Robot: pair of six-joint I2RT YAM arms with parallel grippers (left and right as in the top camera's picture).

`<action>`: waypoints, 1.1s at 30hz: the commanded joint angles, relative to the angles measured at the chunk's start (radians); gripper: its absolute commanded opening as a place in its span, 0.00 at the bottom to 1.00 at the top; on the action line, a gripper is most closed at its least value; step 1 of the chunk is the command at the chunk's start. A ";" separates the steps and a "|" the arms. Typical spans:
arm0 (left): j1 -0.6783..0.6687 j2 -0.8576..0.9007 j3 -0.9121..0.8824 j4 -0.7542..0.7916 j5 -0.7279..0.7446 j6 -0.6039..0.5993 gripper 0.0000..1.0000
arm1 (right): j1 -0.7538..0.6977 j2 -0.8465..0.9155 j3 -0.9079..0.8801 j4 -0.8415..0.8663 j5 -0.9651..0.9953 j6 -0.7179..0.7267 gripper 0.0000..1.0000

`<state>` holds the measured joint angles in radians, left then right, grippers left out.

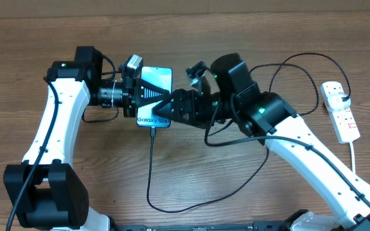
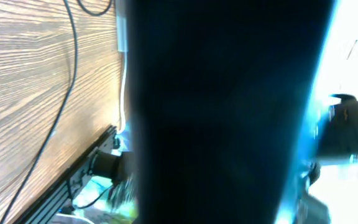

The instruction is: Plug charger to phone and switch on socket

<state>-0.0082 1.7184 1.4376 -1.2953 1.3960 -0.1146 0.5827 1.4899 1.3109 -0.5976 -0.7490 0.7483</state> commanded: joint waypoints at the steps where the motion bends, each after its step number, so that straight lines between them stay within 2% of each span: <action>1: -0.027 -0.019 0.005 -0.002 0.009 0.083 0.04 | -0.061 -0.001 0.018 -0.027 0.018 -0.051 0.89; 5: -0.063 -0.019 0.005 0.015 0.006 0.171 0.04 | -0.104 -0.001 0.018 -0.085 -0.002 -0.139 0.88; 7: -0.087 -0.019 0.005 0.017 0.006 0.200 0.04 | -0.113 -0.001 0.018 -0.101 -0.047 -0.229 0.83; 10: -0.124 -0.019 0.005 0.018 0.006 0.218 0.04 | -0.113 -0.001 0.018 -0.105 -0.131 -0.323 0.80; 17: -0.189 -0.019 0.005 0.081 0.010 0.210 0.04 | -0.112 -0.001 0.018 -0.110 -0.209 -0.331 0.55; 18: -0.189 -0.019 0.005 0.095 0.010 0.192 0.05 | -0.112 -0.001 0.018 -0.110 -0.223 -0.330 0.50; 21: -0.185 -0.019 0.005 0.150 0.011 0.108 0.04 | -0.112 -0.001 0.018 -0.112 -0.245 -0.330 0.49; 24: -0.181 -0.019 0.005 0.220 0.018 -0.005 0.04 | -0.112 -0.001 0.018 -0.118 -0.245 -0.330 0.54; 28: -0.181 -0.019 0.005 0.296 0.018 -0.226 0.04 | -0.112 -0.001 0.018 -0.119 -0.245 -0.330 0.57; 31: -0.181 -0.019 0.005 0.336 0.018 -0.286 0.04 | -0.112 -0.001 0.018 -0.119 -0.245 -0.330 0.56; 33: -0.181 -0.019 0.005 0.340 0.018 -0.299 0.04 | -0.112 -0.001 0.018 -0.119 -0.245 -0.330 0.51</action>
<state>-0.1947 1.7184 1.4345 -0.9649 1.3750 -0.2958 0.4664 1.4921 1.3109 -0.7197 -0.9737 0.4305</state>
